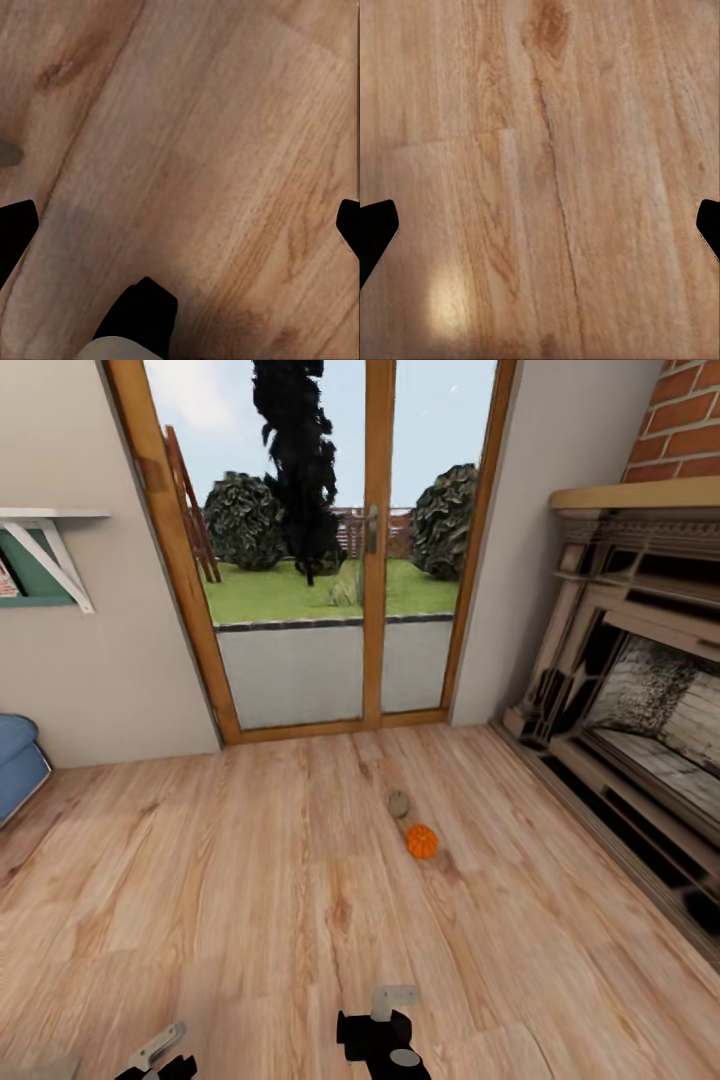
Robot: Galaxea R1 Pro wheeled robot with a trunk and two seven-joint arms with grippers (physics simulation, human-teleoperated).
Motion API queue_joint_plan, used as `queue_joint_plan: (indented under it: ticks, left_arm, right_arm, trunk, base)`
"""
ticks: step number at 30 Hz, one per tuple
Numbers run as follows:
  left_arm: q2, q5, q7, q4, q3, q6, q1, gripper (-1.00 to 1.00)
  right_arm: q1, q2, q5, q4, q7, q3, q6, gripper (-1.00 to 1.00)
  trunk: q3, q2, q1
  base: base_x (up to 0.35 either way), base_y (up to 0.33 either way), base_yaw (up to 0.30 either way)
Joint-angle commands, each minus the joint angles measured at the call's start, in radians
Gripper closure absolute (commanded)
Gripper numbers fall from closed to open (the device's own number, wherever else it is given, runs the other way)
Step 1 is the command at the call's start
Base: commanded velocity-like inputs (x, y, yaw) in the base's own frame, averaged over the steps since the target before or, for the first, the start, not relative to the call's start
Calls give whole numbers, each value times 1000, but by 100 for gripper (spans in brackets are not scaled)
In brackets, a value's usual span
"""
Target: Place each of the two pumpkins and all three candles from the living room inside a cabinet in the living room (use any cabinet), then make sure every cabinet is closed, and position the cauldron so it is next to a table in the living room.
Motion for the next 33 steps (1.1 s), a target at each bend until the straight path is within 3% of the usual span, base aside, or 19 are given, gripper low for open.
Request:
queue_joint_plan:
  ticks: [1,9,12,16,33]
  left_arm:
    - [-1,-2,3,-3,8,7,0,-100]
    - [-1,-2,2,-3,8,7,0,-100]
    - [-2,-2,2,-3,8,7,0,-100]
    - [-2,-3,2,-3,8,7,0,-100]
    - [-2,-3,3,-3,8,7,0,-100]
  right_arm:
    - [-1,-1,-3,-1,-7,4,4,-100]
    - [-1,-5,-3,3,-5,4,3,-100]
    - [-1,-3,-4,21,49,4,4,-100]
    - [-1,-5,-3,25,70,4,-6,-100]
    - [-1,-2,-4,25,76,4,-16,-100]
  trunk:
    - [-1,0,1]
    - [-1,0,1]
    - [-1,0,1]
    - [-1,0,1]
    - [-1,0,1]
  base:
    - [342,0,171]
    - [342,20,46]
    - [342,133,2]
    - [342,146,0]
    - [342,144,0]
